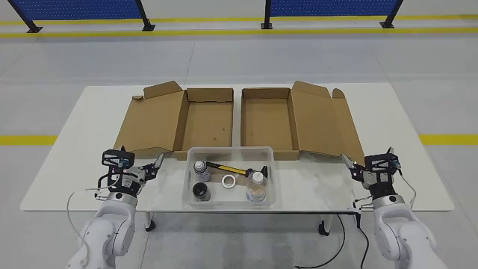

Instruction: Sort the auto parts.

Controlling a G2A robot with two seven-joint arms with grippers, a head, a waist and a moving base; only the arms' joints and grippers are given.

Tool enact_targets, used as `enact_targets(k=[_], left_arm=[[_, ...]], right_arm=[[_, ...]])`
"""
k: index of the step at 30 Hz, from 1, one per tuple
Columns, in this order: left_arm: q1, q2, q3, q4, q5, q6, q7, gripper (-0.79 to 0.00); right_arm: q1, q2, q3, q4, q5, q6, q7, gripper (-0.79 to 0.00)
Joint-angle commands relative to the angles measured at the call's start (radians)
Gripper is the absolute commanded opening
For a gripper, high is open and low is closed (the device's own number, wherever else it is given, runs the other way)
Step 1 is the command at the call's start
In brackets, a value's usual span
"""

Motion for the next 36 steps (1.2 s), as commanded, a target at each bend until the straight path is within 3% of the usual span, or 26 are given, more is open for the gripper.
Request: enact_targets(k=[1, 20, 25, 31, 36], left_arm=[[0.000, 0.000, 0.000, 0.000, 0.000, 0.000, 0.000, 0.000], [0.000, 0.000, 0.000, 0.000, 0.000, 0.000, 0.000, 0.000], [-0.038, -0.002, 0.008, -0.017, 0.000, -0.014, -0.024, 0.000], [-0.096, -0.003, 0.022, -0.055, -0.041, -0.086, -0.048, 0.000], [-0.110, -0.002, 0.075, -0.133, -0.091, -0.250, -0.094, 0.000]], right_arm=[[0.000, 0.000, 0.000, 0.000, 0.000, 0.000, 0.000, 0.000], [0.000, 0.000, 0.000, 0.000, 0.000, 0.000, 0.000, 0.000], [0.000, 0.000, 0.000, 0.000, 0.000, 0.000, 0.000, 0.000], [0.000, 0.000, 0.000, 0.000, 0.000, 0.000, 0.000, 0.000], [0.000, 0.000, 0.000, 0.000, 0.000, 0.000, 0.000, 0.000]])
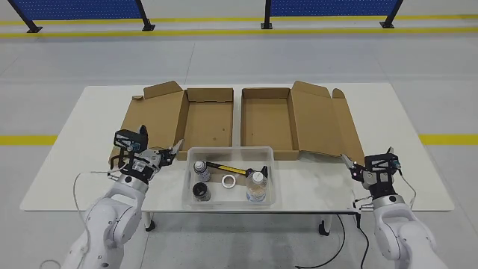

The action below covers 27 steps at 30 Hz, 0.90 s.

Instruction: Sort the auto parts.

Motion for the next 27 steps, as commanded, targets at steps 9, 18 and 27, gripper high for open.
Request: enact_targets(k=[9, 18, 27], left_arm=[[-0.053, -0.005, 0.187, -0.030, -0.019, -0.231, -0.055, 0.000], [-0.110, -0.020, 0.347, 0.039, 0.060, -0.203, -0.095, 0.000], [-0.146, -0.039, 0.447, 0.124, 0.066, -0.127, -0.121, 0.000]], right_arm=[[0.000, 0.000, 0.000, 0.000, 0.000, 0.000, 0.000, 0.000], [0.000, 0.000, 0.000, 0.000, 0.000, 0.000, 0.000, 0.000], [0.000, 0.000, 0.000, 0.000, 0.000, 0.000, 0.000, 0.000]])
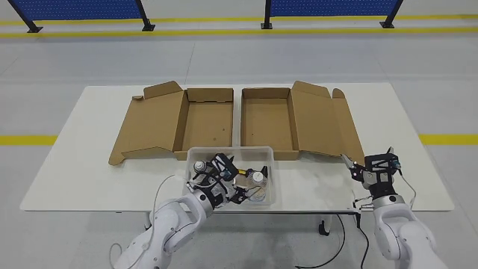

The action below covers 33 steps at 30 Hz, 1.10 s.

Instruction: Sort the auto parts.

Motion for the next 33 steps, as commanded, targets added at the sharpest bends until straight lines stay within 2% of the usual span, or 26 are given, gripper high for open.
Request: enact_targets(k=[1, 17, 33], left_arm=[[-0.005, -0.002, 0.011, 0.010, -0.007, -0.003, 0.000, 0.000], [-0.064, -0.027, 0.111, 0.094, -0.062, 0.029, -0.038, 0.000], [-0.113, -0.042, 0.152, 0.155, -0.074, 0.028, -0.036, 0.000]], right_arm=[[0.000, 0.000, 0.000, 0.000, 0.000, 0.000, 0.000, 0.000], [0.000, 0.000, 0.000, 0.000, 0.000, 0.000, 0.000, 0.000], [0.000, 0.000, 0.000, 0.000, 0.000, 0.000, 0.000, 0.000]])
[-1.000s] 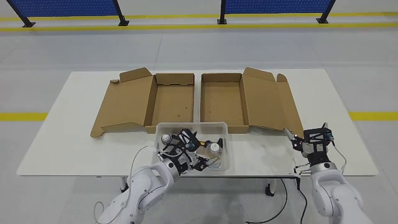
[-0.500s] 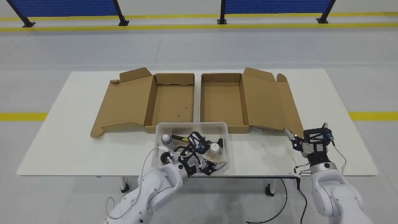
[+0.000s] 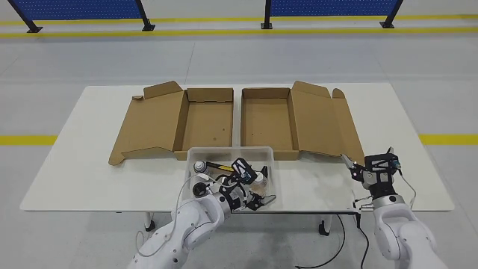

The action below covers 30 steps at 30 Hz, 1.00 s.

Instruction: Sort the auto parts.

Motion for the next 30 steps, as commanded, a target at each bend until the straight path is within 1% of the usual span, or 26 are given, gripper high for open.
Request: enact_targets(k=[1, 11, 14, 17, 19, 23, 26, 30], left_arm=[[-0.004, -0.001, 0.002, 0.006, -0.001, -0.001, 0.002, 0.000], [-0.019, -0.007, -0.001, 0.035, -0.048, -0.003, 0.017, 0.000], [-0.023, -0.008, 0.001, 0.038, -0.044, -0.001, 0.019, -0.025], [-0.027, -0.009, 0.004, 0.042, -0.038, 0.002, 0.017, -0.080], [-0.028, -0.010, 0.005, 0.047, -0.036, 0.003, 0.018, -0.172], [-0.031, -0.011, 0.008, 0.055, -0.030, 0.004, 0.015, -0.265], [-0.035, -0.013, 0.012, 0.057, -0.021, 0.007, 0.014, -0.385], [-0.045, -0.017, 0.024, 0.057, -0.012, 0.008, 0.016, -0.474]], right_arm=[[0.000, 0.000, 0.000, 0.000, 0.000, 0.000, 0.000, 0.000], [0.000, 0.000, 0.000, 0.000, 0.000, 0.000, 0.000, 0.000], [0.000, 0.000, 0.000, 0.000, 0.000, 0.000, 0.000, 0.000], [0.000, 0.000, 0.000, 0.000, 0.000, 0.000, 0.000, 0.000], [0.000, 0.000, 0.000, 0.000, 0.000, 0.000, 0.000, 0.000], [0.000, 0.000, 0.000, 0.000, 0.000, 0.000, 0.000, 0.000], [0.000, 0.000, 0.000, 0.000, 0.000, 0.000, 0.000, 0.000], [0.000, 0.000, 0.000, 0.000, 0.000, 0.000, 0.000, 0.000]])
